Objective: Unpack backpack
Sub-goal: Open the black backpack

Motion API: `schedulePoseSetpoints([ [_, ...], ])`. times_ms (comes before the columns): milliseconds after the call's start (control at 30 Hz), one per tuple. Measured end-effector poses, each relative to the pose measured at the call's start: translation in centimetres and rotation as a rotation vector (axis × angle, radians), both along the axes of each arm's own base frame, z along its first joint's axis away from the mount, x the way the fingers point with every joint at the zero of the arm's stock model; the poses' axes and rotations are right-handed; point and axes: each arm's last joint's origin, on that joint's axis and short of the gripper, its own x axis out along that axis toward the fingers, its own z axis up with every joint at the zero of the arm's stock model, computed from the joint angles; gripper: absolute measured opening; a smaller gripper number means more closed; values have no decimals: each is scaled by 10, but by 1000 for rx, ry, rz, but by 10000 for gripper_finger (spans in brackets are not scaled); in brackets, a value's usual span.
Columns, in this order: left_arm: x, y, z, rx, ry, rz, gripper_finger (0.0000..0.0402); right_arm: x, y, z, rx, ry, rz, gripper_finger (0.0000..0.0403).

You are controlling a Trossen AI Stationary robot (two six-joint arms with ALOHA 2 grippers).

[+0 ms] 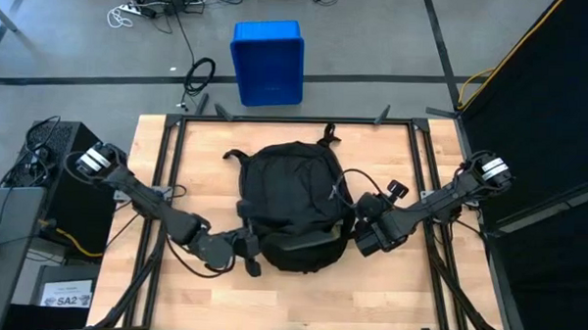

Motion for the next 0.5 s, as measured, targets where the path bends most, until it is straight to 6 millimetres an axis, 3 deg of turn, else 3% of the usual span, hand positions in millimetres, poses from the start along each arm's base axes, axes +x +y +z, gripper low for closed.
schedulePoseSetpoints([
  [233,-13,-3,11,51,-29,48,0,1,-7,1,-15,14,-21,7],
  [500,-25,-5,20,117,-85,238,0,1,-8,1,-20,15,-25,8],
])
